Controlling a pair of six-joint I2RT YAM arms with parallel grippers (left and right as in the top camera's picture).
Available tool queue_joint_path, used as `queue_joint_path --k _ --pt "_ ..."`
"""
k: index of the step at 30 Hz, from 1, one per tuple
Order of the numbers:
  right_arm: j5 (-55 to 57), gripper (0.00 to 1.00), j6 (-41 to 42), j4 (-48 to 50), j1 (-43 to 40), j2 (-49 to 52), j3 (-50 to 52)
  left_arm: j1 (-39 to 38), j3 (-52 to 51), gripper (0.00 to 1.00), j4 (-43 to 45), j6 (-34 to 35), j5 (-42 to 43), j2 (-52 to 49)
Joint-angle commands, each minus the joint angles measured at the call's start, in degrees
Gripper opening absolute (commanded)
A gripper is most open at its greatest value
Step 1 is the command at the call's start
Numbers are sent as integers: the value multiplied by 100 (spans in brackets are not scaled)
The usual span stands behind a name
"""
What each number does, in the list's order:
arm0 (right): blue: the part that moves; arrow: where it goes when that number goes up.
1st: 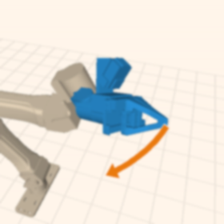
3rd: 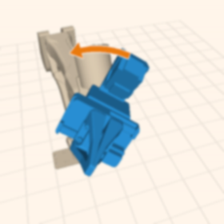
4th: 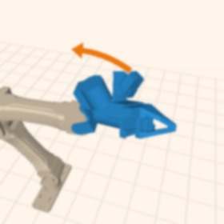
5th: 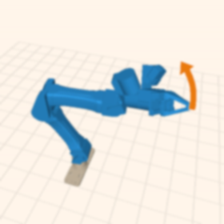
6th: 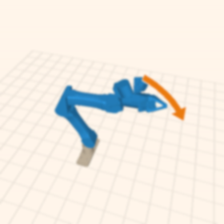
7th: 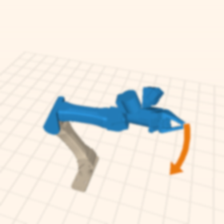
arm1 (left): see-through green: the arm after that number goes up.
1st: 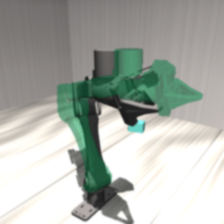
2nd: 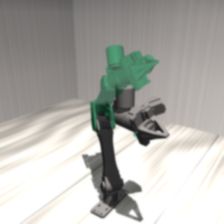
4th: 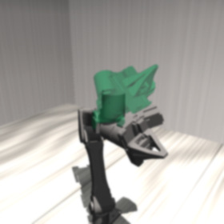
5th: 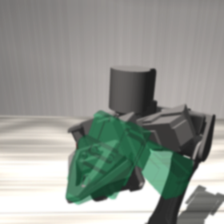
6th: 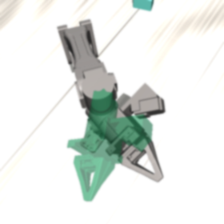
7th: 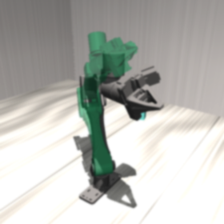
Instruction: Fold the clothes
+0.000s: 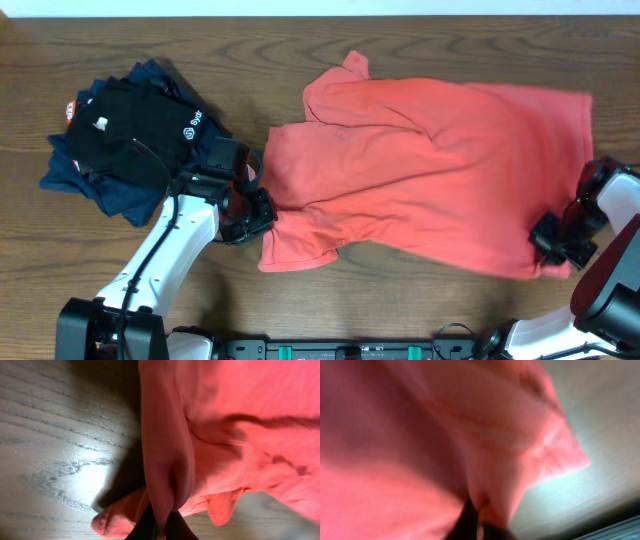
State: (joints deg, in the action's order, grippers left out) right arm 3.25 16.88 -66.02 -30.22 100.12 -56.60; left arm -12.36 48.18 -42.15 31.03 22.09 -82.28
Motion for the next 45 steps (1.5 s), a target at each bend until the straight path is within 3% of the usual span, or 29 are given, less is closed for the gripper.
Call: queue_joint_path --k 1,4,7,10,21,34,37,40,45 --pt "-544 9 -629 -730 17 -131 -737 35 -28 6 -15 -101 -70 39" --pt "-520 3 -756 -765 17 -131 -1528 35 -26 6 2 -103 -70 39" --pt "-527 8 -444 713 24 -131 -1845 35 -26 6 50 -101 -68 39" --pt "-640 45 -55 1515 37 -63 -1799 35 -26 6 44 -101 -68 39" --pt "-413 49 -280 142 24 -57 -1755 35 -28 6 68 -103 -70 39" --pt "-238 51 -214 2048 24 -37 -841 35 -28 6 90 -103 -68 39" --pt "-243 44 -214 2173 24 -35 -697 35 -26 7 92 -101 -68 39" --pt "-332 2 -216 2155 24 -35 -660 35 -26 6 92 -101 -68 39" --pt "-1067 1 -238 1805 -17 -120 -1165 35 -28 7 92 -101 -68 39"
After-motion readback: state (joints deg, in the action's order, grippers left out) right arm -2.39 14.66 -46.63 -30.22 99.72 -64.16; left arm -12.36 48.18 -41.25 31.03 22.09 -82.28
